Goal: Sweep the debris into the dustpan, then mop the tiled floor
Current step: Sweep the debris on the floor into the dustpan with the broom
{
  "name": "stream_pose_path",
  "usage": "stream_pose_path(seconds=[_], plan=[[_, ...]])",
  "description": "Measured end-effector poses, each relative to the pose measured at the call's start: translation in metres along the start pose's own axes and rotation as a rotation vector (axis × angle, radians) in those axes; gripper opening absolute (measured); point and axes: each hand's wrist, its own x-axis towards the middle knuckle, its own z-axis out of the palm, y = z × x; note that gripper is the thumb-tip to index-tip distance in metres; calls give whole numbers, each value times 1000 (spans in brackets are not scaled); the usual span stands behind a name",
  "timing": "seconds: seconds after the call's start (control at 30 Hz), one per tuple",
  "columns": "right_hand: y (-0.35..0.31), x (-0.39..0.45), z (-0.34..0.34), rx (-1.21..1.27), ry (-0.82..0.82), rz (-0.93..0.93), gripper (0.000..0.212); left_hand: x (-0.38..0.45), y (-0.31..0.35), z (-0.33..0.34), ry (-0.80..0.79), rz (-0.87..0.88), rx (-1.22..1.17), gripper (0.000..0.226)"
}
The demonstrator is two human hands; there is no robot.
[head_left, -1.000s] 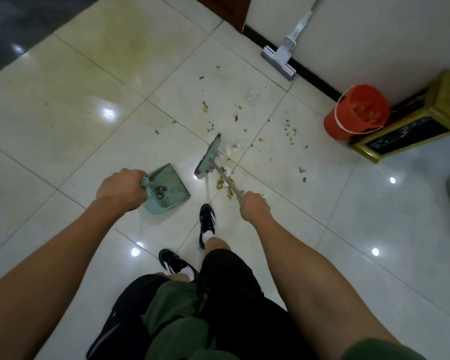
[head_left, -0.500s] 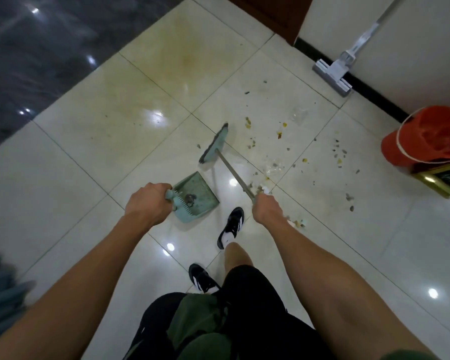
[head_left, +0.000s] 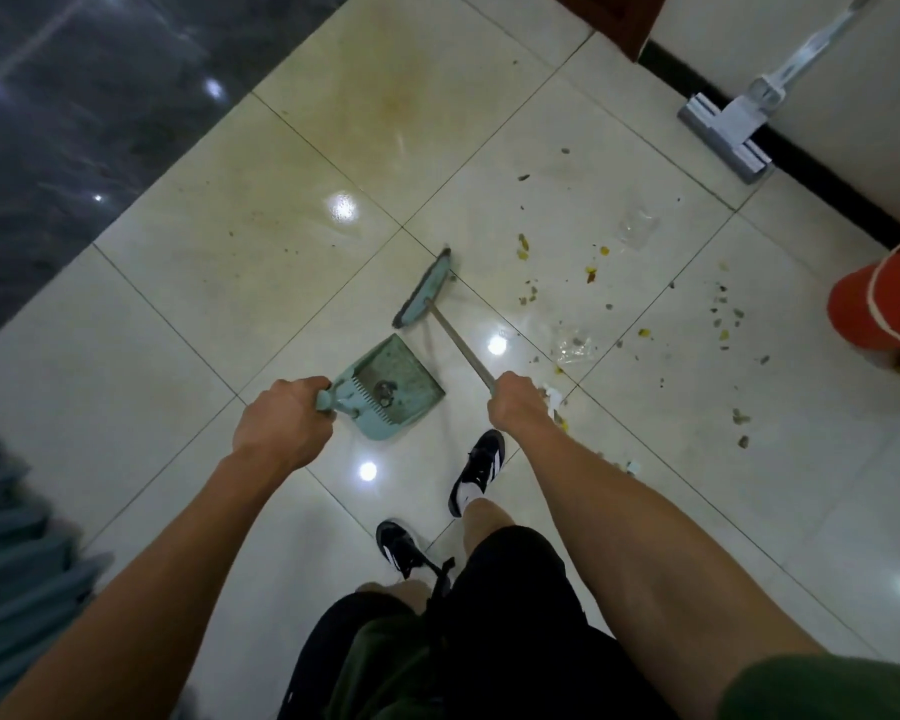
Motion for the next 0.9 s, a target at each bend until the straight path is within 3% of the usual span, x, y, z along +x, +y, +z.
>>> stream_pose_path(seconds=[0.37, 0.63, 0.9], plan=[[67, -52, 1, 137, 90, 249, 28, 22, 56, -19, 6, 226, 122, 5], [113, -120, 42, 135, 125, 435, 27, 15, 42, -11, 75, 391, 170, 6], [100, -158, 72, 209, 196, 420, 24, -9, 23, 1, 89, 469, 177, 5]])
